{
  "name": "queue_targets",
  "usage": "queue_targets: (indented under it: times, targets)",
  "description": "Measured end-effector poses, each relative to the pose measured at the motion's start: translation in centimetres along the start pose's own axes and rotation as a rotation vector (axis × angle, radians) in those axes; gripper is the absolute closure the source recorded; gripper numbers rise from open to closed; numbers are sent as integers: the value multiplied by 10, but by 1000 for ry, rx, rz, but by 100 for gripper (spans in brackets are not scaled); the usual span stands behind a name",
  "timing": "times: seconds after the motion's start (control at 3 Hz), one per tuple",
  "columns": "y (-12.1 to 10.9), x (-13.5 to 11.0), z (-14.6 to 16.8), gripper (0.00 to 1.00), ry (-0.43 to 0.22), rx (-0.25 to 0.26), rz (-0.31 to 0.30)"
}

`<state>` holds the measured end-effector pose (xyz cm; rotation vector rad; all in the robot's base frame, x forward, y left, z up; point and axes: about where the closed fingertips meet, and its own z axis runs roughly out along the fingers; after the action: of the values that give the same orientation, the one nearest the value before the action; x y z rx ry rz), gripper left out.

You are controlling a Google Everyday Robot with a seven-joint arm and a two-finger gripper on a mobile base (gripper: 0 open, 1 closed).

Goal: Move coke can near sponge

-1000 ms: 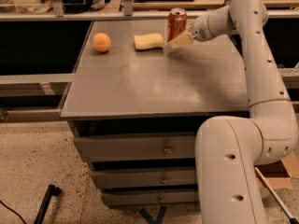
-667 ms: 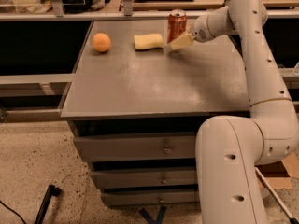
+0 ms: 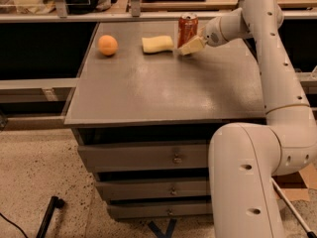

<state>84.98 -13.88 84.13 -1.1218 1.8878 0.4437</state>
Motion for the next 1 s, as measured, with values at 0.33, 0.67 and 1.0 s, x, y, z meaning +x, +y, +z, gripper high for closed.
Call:
queue_targets:
  times: [0.33,0.67,1.0]
  targets:
    - [1,2,-1,83,2,-5,8]
    - [2,4,0,60,1,-9,16]
    - [3,5,-1,37,2,-12,25]
